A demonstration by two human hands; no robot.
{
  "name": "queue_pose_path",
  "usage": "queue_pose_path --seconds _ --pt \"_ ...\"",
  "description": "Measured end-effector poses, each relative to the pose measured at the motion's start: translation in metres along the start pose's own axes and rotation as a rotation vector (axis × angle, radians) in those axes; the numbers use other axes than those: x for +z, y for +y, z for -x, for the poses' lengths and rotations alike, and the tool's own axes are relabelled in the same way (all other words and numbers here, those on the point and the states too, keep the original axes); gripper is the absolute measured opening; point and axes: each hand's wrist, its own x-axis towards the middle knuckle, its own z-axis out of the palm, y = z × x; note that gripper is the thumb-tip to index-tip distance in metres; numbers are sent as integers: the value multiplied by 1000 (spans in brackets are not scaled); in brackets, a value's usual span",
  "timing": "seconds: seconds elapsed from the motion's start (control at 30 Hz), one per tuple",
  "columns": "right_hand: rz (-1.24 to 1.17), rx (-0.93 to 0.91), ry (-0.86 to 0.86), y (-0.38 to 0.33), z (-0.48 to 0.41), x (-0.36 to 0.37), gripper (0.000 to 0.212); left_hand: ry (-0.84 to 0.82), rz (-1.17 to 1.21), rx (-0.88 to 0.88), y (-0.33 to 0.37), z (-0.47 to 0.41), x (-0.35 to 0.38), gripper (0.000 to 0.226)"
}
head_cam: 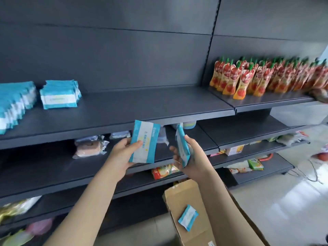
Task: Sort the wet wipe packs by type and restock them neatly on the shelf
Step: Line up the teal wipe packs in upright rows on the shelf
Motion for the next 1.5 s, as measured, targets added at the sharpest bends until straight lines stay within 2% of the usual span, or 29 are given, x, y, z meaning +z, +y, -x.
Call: queue_pose_path --seconds 0.17,0.23,0.3,0.4,0.5,0.63,0.9,1.13,1.23,1.37,1.5 --pt "-156 68 -81 24 -23 79 56 73 -11 38 40 -1 -80 24" --pt "-148 57 -108 36 -31 113 51 85 -15 48 56 -2 -116 28" --pt "-112 28 -121 49 -36 147 36 93 -21 64 71 -5 -153 29" --pt "14 -18 -59 64 -42 194 16 114 -6 88 89 -10 -198 28" --pt "170 -67 -38 78 -52 227 16 118 27 108 102 -11 -226 21" --pt "199 -103 -71 94 -69 256 17 143 48 105 110 -18 -260 19" --pt "288 -229 110 95 -134 299 16 196 99 96 116 -64 -297 30" --pt "253 -258 38 79 -215 320 43 296 135 105 125 -138 -303 61" --pt "235 -251 -2 73 -249 325 41 415 163 154 127 -170 -303 53" --pt "183 -222 -65 68 -284 332 32 565 42 224 132 -200 -302 36" --pt "170 -223 -85 65 -303 337 29 552 157 246 134 -219 -303 47"
